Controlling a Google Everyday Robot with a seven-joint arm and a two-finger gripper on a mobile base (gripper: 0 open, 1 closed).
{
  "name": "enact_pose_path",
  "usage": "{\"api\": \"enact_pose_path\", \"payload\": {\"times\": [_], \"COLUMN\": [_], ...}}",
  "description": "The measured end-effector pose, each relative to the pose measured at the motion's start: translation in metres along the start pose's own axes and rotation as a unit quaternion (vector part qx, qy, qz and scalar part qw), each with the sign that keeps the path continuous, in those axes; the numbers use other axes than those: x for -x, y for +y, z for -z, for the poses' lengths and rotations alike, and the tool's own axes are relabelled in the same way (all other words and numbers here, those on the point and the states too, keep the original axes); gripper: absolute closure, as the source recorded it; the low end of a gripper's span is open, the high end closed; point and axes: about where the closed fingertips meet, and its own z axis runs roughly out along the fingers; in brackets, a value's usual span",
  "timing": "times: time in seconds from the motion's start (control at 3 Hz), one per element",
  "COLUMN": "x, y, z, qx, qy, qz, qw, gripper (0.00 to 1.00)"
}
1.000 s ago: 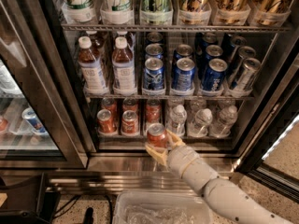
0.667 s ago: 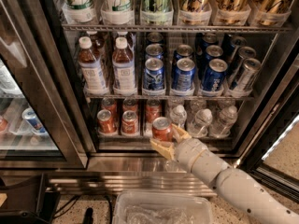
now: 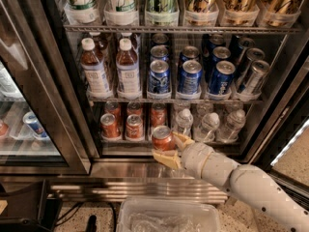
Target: Pick coke can from bottom shelf of fridge
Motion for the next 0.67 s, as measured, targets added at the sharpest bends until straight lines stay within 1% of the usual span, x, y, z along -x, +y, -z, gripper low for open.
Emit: {"api": "enact_pose_path", "payload": {"times": [0.33, 0.67], "x": [0.0, -0.0019], "y": [0.0, 0.0041], "z": [0.0, 0.0034], "qx": [0.0, 0.03], "qy": [0.0, 0.005], "qz": [0.0, -0.026], "qw": [1.0, 0.9992], "gripper": [1.0, 1.0]}}
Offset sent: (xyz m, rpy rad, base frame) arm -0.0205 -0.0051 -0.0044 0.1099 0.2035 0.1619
